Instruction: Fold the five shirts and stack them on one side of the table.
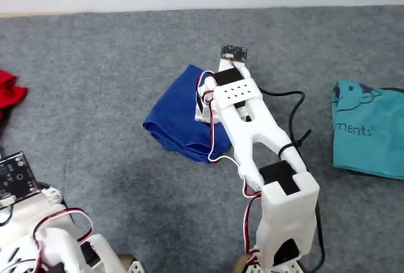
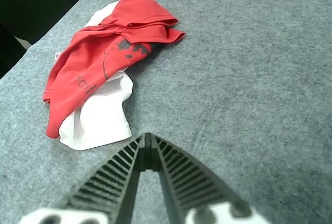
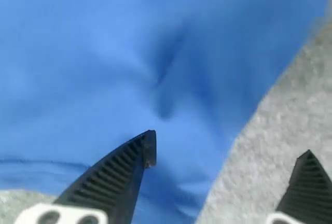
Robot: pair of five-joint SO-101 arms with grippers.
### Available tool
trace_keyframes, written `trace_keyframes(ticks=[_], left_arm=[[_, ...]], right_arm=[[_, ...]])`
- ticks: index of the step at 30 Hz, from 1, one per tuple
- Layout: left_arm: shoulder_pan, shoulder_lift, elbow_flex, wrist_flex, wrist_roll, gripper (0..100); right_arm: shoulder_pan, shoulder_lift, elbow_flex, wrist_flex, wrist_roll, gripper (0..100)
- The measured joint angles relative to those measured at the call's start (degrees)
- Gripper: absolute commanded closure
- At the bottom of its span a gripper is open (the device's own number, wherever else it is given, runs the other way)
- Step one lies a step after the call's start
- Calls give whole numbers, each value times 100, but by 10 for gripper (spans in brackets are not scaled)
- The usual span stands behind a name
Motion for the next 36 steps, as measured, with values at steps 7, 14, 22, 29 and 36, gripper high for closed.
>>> trace_keyframes(ticks=[7, 14, 22, 29, 36], left_arm=[[0, 0, 9, 0, 0, 996], [0, 0, 9, 0, 0, 996], [0, 0, 9, 0, 0, 996], [0, 0, 9, 0, 0, 996], [0, 0, 9, 0, 0, 996]], right_arm=[[0, 484, 0, -360, -290, 604], [-9, 870, -9, -774, -501, 604], [-18, 1073, -18, -1319, -501, 605], [-18, 1073, -26, -1336, -501, 708], [-18, 1029, -9, -1327, -501, 959]])
